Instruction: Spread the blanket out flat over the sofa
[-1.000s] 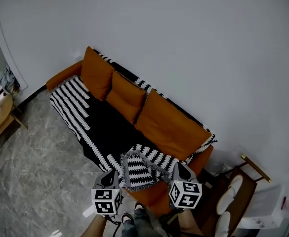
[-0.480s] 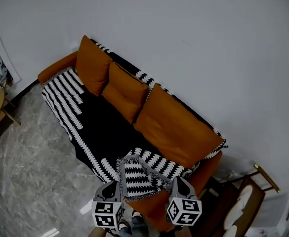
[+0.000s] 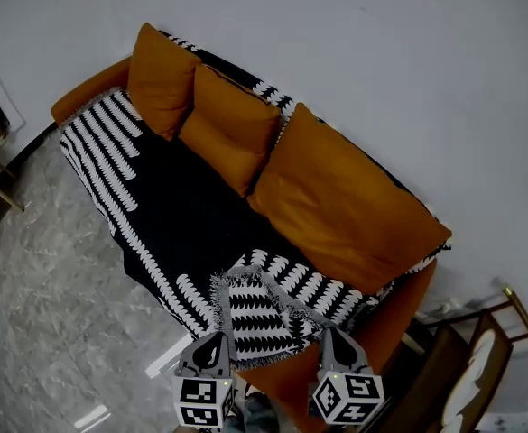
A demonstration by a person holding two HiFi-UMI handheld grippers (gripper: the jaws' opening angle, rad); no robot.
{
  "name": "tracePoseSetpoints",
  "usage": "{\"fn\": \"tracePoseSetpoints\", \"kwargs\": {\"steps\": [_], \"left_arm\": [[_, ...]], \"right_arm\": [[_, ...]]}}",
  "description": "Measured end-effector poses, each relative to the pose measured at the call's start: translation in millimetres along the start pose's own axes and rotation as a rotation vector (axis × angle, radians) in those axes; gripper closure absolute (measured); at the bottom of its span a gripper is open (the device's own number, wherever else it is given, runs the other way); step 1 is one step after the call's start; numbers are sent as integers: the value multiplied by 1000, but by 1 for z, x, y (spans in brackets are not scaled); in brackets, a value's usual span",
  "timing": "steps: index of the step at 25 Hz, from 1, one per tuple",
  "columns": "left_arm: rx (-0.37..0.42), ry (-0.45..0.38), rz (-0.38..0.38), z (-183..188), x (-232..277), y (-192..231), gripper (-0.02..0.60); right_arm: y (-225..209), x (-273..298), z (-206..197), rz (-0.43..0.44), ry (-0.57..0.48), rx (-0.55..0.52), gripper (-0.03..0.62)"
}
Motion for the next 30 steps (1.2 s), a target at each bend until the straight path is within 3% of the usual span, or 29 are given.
{"fn": "tracePoseSetpoints", "kwargs": {"steps": [5, 14, 26, 30], "left_arm": [[-6, 12, 13, -21, 13, 9, 580], [-30, -16, 3, -22, 18, 11, 580], [-26, 9, -32, -23, 36, 16, 578], [-24, 43, -81, -21, 41, 18, 513]], "right_arm": [[-7, 11, -22, -29, 28, 4, 589], [-16, 15, -28, -54, 44, 26, 589], [-23, 22, -33, -52, 56, 47, 589], [-24, 23, -34, -57, 67, 58, 589]]}}
Point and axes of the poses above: the fingertips, and each gripper's own axes: x forward along the fingers, y to its left, z out of its top, the point moved 8 cm from there along -x, backward along the fingers, and after that the axes turned 3 degrees about -x, right-handed, at the moved point
